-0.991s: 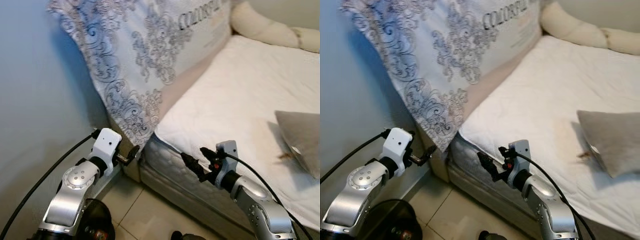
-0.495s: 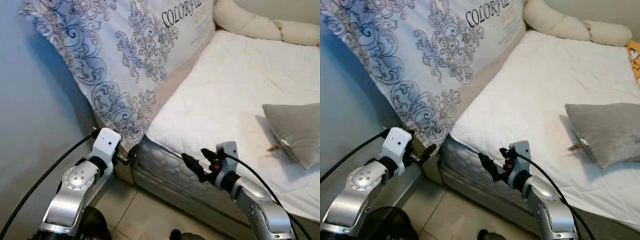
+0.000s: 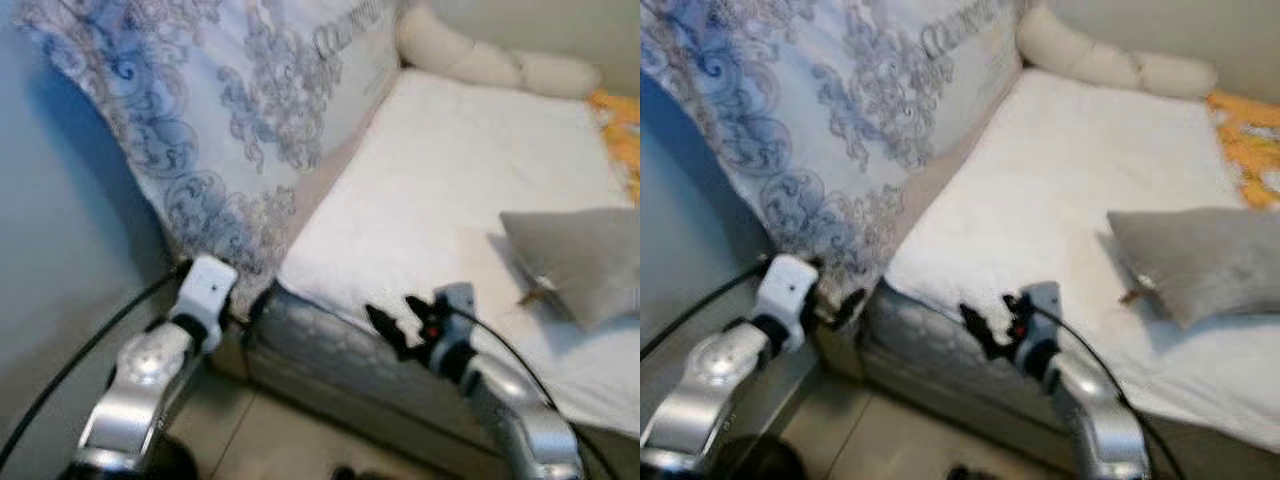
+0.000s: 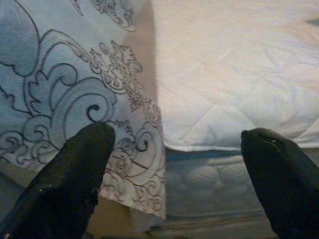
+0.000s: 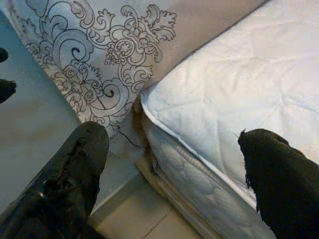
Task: Clean up the room
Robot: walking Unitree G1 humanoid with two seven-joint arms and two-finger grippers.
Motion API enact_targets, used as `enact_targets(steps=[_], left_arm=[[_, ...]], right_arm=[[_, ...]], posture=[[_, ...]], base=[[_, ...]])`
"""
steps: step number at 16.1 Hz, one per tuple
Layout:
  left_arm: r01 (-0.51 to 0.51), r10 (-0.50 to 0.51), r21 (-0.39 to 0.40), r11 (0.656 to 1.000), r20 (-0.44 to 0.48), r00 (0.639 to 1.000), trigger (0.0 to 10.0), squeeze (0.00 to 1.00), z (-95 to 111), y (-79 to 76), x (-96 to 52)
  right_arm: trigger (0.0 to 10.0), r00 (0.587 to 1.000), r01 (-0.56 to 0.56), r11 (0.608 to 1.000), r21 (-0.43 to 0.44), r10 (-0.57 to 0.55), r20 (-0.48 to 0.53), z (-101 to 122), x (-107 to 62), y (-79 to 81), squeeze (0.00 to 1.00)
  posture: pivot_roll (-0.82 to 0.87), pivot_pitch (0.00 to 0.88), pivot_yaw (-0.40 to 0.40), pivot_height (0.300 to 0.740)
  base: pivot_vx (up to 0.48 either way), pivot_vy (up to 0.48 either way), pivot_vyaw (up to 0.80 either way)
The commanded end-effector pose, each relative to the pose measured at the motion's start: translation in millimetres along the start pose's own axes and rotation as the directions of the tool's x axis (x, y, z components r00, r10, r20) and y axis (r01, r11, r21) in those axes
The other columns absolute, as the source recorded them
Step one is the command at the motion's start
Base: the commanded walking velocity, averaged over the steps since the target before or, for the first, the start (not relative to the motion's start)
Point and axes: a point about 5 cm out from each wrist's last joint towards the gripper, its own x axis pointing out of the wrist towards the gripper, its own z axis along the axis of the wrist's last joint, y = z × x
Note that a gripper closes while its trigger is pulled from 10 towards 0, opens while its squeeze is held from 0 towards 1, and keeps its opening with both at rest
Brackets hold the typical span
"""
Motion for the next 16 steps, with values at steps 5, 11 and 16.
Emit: enact_targets(steps=[5, 11, 16], left_arm=[[-0.029, 0.029, 0.003, 1.000, 0.021, 0.999, 10.0, 0.00, 4.4, 1.2, 3.3], [-0.049, 0.049, -0.006, 0.999, 0.033, 0.998, 10.0, 0.00, 6.8, 1.0, 6.4], [-0.057, 0.057, -0.006, 0.998, 0.033, 0.998, 10.0, 0.00, 6.8, 0.0, 7.6]], right_arm=[[10.0, 0.996, 0.092, 0.995, -0.041, -0.091, 0.027, 4.4, -1.2, -10.8, 0.00], [10.0, 0.989, 0.142, 0.988, -0.059, -0.139, 0.044, 6.8, 0.8, -14.2, 0.00], [10.0, 0.987, 0.160, 0.985, -0.071, -0.157, 0.044, 6.5, 1.7, -14.4, 0.00]], posture=[[0.02, 0.000, -0.015, 0.740], [0.02, 0.000, -0.019, 0.740], [0.02, 0.000, -0.024, 0.740]], base=[[0.000, -0.256, 0.00], [0.000, -0.269, 0.00], [0.000, -0.304, 0.00]])
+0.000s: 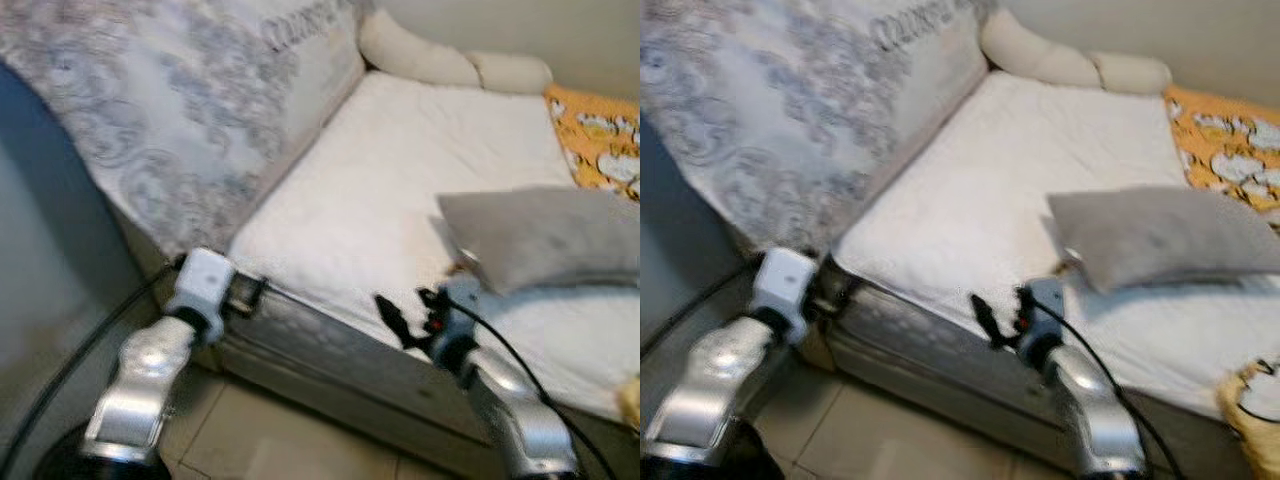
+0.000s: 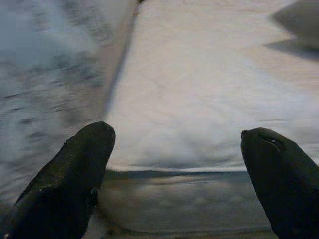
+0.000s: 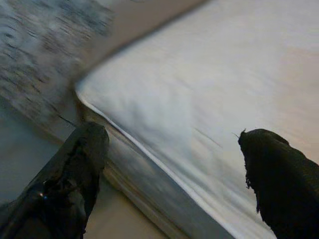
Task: Clean up the room
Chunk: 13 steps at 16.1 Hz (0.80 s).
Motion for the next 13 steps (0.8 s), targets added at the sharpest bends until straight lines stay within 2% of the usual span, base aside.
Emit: enact_targets(steps=[1, 4, 6, 9, 13], left_arm=[[-0.020, 0.020, 0.018, 1.000, 0.002, 1.000, 10.0, 0.00, 2, 6.4, -0.9], [-0.050, 0.050, -0.037, 0.998, -0.007, 0.999, 10.0, 0.00, 0, 6.5, 0.9], [-0.044, 0.045, -0.033, 0.998, 0.004, 0.999, 10.0, 0.00, 2, 5.7, 3.3], [-0.090, 0.090, -0.052, 0.995, -0.002, 0.996, 10.0, 0.00, 2, 11.8, 6.0], [-0.112, 0.113, -0.064, 0.992, 0.004, 0.994, 10.0, 0.00, 5, 16.2, 8.7]], right_arm=[[10.0, 1.000, 0.001, 1.000, -0.009, -0.001, 0.028, 6, 1.5, 1.9, 0.00], [10.0, 0.999, 0.015, 1.000, -0.015, -0.014, 0.035, 8, 2.4, 0.9, 0.00], [10.0, 0.999, 0.023, 1.000, -0.012, -0.023, 0.042, 11, 4.7, 0.8, 0.00], [10.0, 0.997, 0.041, 0.999, -0.021, -0.040, 0.061, 16, 8.7, 1.1, 0.00], [10.0, 0.994, 0.075, 0.996, -0.041, -0.071, 0.087, 21, 12.4, -0.7, 0.00]], posture=[[0.02, 0.000, -0.024, 0.740], [0.02, 0.000, -0.026, 0.740], [0.02, 0.000, -0.027, 0.740], [0.02, 0.000, -0.024, 0.740], [0.02, 0.000, -0.018, 0.740]], base=[[0.000, -0.304, 0.00], [0.000, 0.000, 0.00], [0.000, 0.000, -0.49], [0.000, 0.000, -0.78], [0.283, 0.000, 0.00]])
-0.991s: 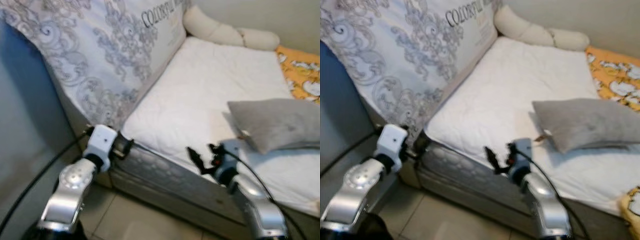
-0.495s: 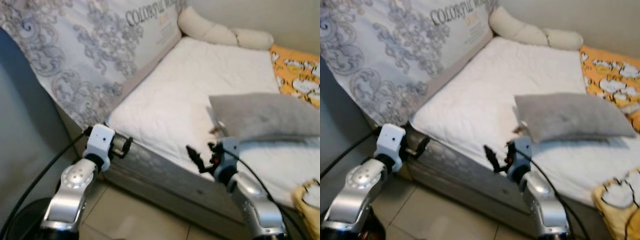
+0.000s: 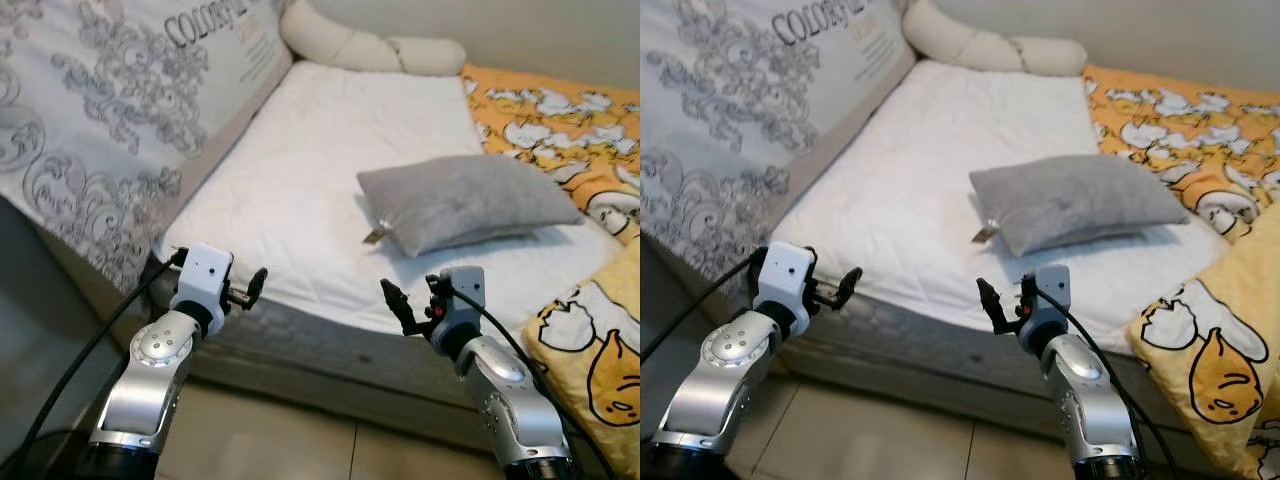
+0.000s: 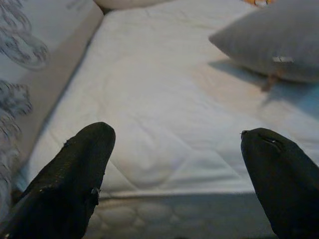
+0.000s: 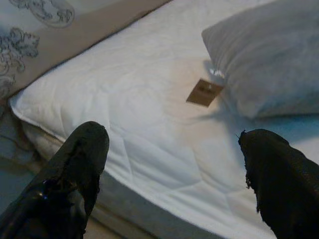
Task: Clean up the room
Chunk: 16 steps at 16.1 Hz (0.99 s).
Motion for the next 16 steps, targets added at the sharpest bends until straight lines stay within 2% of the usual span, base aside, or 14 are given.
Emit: enact_targets(steps=[1, 2, 11, 16], left_arm=[[-0.018, 0.018, -0.010, 1.000, 0.010, 1.000, 10.0, 0.00, 5, 3.2, 2.4], [-0.018, 0.018, -0.010, 1.000, 0.011, 1.000, 10.0, 0.00, 5, 3.4, 2.5], [-0.009, 0.009, 0.000, 1.000, 0.015, 1.000, 10.0, 0.00, 6, 1.9, 3.4], [-0.017, 0.017, 0.002, 1.000, 0.015, 1.000, 10.0, 0.00, 7, 2.6, 4.2]], right_arm=[[10.0, 1.000, 0.016, 1.000, -0.024, -0.015, 0.021, 6, 2.2, -2.4, 0.00], [10.0, 1.000, 0.017, 1.000, -0.025, -0.017, 0.022, 6, 2.4, -2.3, 0.00], [10.0, 0.997, 0.018, 1.000, -0.015, -0.017, 0.076, 14, 3.2, -1.1, 0.00], [10.0, 0.996, 0.034, 0.999, -0.023, -0.032, 0.086, 16, 4.4, -4.8, 0.00]], posture=[[0.02, 0.000, -0.019, 0.740], [0.02, 0.000, -0.019, 0.740], [0.02, 0.000, -0.021, 0.740], [0.03, 0.000, -0.021, 0.740]], base=[[0.289, 0.000, 0.00], [0.289, 0.000, 0.00], [0.292, 0.000, -0.73], [0.292, 0.000, 0.00]])
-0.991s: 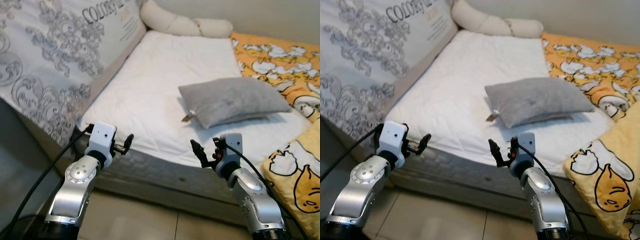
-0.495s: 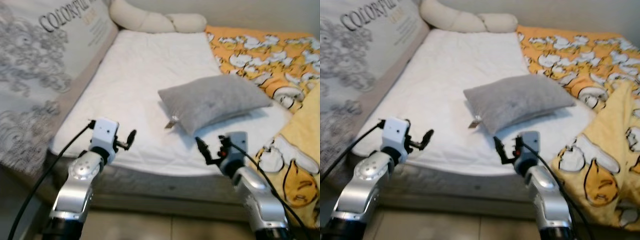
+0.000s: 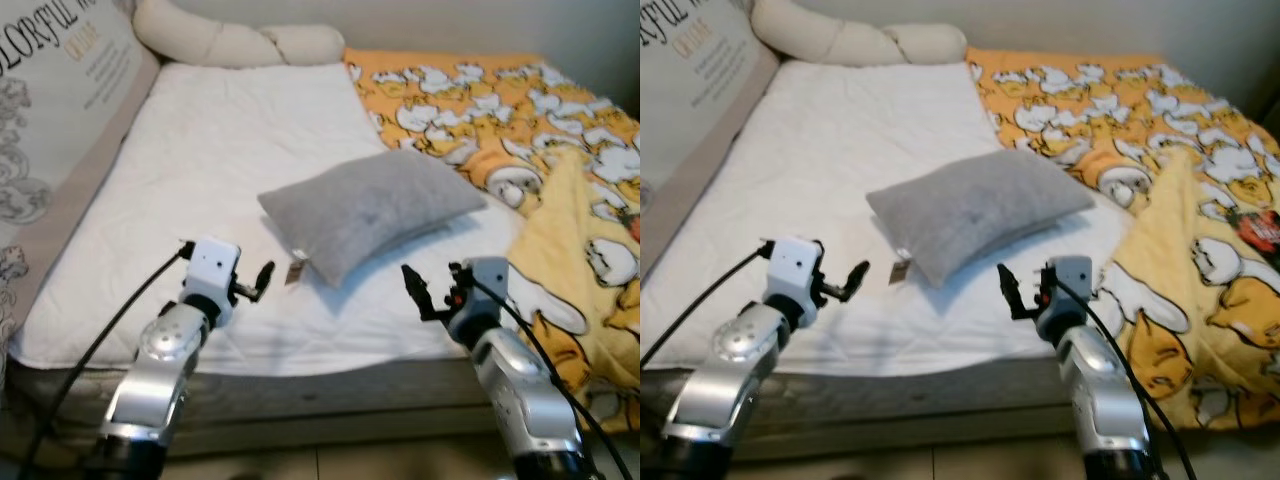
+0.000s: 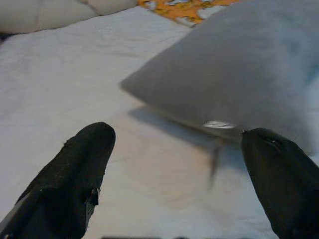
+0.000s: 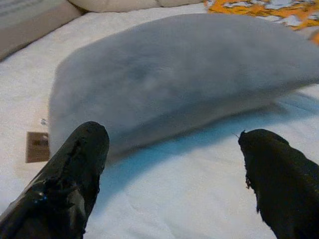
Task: Clean up the room
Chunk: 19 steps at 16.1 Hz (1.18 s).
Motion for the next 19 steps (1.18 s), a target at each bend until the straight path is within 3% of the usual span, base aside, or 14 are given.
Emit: enact_targets(steps=[1, 17, 19], left_arm=[[-0.012, 0.012, 0.001, 1.000, 0.011, 1.000, 10.0, 0.00, 4, 3.4, 1.2], [-0.023, 0.024, -0.028, 0.999, 0.010, 1.000, 10.0, 0.00, 5, 2.2, -0.2], [-0.022, 0.022, -0.025, 0.999, 0.011, 1.000, 10.0, 0.00, 5, 1.7, -0.1]], right_arm=[[10.0, 1.000, -0.017, 1.000, -0.021, 0.017, 0.017, 5, 2.5, 3.3, 0.00], [10.0, 0.998, 0.007, 0.998, -0.066, -0.003, 0.065, 14, 4.1, 0.7, 0.00], [10.0, 0.998, -0.003, 0.996, -0.088, 0.010, 0.069, 15, 4.3, 2.1, 0.00]], posture=[[0.03, 0.000, -0.021, 0.740], [0.02, 0.000, -0.022, 0.740], [0.03, 0.000, -0.023, 0.740]], base=[[0.289, 0.000, 0.00], [0.292, 0.000, 0.00], [0.289, 0.000, 0.80]])
